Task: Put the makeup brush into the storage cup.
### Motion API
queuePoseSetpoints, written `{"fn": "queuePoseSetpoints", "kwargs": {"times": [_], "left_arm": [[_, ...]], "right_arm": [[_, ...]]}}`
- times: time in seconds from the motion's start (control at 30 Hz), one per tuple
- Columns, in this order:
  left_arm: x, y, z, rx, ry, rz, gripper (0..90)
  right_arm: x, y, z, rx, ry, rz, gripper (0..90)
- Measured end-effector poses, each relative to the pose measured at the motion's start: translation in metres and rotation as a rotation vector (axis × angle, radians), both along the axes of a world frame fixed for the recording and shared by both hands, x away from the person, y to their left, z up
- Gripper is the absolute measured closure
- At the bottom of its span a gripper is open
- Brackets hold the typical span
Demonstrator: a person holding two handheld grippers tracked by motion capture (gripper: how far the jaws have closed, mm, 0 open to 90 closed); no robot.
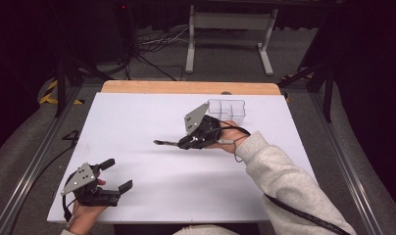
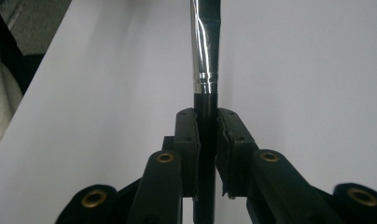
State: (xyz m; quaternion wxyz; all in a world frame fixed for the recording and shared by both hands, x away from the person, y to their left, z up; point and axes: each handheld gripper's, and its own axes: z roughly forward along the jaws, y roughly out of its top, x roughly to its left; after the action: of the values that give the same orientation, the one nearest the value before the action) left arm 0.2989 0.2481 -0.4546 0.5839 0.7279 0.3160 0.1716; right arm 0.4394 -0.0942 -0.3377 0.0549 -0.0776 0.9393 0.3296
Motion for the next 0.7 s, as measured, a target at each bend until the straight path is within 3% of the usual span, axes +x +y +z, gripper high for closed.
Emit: {"fn": "queuePoseSetpoints", "kwargs": {"times": [0.27,0.53,0.7], "left_arm": [[0.000,0.000,0.000,-0.001,0.001,0.000,0.2],[0.000,-0.001,0.000,-0.004,0.005,0.001,0.2],[0.000,0.000,0.000,-0.007,0.008,-0.001,0.2]], "right_arm": [[0.005,-0.014,0.005,0.131,0.034,-0.055,79.5],[0.005,-0.027,0.003,0.257,0.037,-0.121,79.4],[0.006,-0.030,0.001,0.301,0.039,-0.149,79.4]]}}
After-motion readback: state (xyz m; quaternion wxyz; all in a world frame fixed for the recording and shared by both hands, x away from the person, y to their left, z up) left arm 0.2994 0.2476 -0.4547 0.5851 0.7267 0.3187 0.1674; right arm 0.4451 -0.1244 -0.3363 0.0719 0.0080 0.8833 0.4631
